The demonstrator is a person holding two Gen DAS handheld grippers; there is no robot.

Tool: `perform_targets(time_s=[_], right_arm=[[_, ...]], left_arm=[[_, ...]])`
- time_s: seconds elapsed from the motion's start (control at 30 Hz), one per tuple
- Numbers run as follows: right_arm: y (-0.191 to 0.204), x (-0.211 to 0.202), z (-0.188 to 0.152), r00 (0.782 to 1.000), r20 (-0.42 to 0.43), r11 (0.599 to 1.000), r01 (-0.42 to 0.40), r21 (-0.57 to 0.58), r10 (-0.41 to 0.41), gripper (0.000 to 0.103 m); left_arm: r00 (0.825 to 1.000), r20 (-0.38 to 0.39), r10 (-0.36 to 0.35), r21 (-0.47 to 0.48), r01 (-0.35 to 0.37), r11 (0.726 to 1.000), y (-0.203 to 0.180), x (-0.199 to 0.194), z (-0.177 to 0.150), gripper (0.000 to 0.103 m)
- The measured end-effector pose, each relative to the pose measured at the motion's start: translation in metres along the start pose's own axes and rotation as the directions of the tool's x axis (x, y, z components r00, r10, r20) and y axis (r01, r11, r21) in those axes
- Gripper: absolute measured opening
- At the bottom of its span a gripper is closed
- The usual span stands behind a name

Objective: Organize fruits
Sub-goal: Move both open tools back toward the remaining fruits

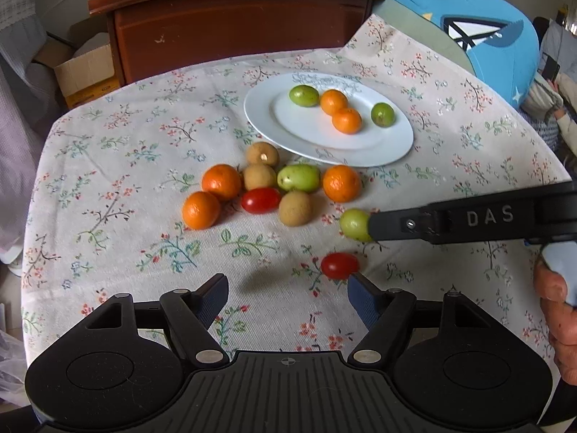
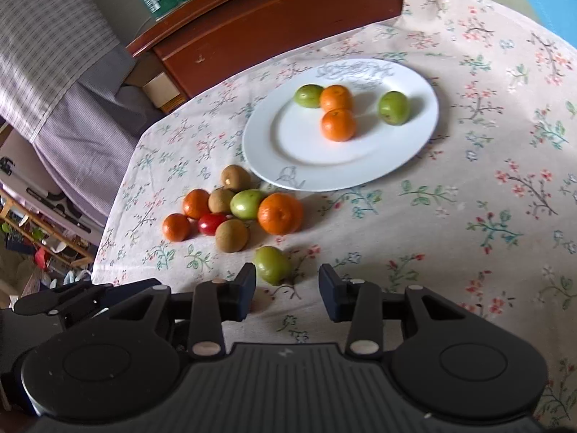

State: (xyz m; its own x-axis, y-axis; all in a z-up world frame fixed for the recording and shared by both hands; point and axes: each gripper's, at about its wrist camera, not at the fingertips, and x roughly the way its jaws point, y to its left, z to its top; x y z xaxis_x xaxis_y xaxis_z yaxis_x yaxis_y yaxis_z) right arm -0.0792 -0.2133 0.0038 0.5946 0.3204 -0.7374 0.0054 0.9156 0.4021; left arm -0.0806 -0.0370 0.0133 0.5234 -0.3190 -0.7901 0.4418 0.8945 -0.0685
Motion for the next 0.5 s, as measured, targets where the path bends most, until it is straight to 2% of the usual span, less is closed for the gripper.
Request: perform_targets(time_s=[0.43,0.5], right_arm=[[0.011,0.017,0.002,1.0,-0.003,0.998,0.008,-0.07,-0.009,0.04],[0.011,0.018,0.002,1.0,0.001,0.997,0.011,-0.078,-0.011,0.04]], left_arm=[[0.999,0.034,-0.042,0.062,0.04,0.997,-0.016,0.008,-0.003,0.07],[0.998,0.038,-0.052,0.064,0.05,0.997,-0.017,0.01,-0.003,0.065]])
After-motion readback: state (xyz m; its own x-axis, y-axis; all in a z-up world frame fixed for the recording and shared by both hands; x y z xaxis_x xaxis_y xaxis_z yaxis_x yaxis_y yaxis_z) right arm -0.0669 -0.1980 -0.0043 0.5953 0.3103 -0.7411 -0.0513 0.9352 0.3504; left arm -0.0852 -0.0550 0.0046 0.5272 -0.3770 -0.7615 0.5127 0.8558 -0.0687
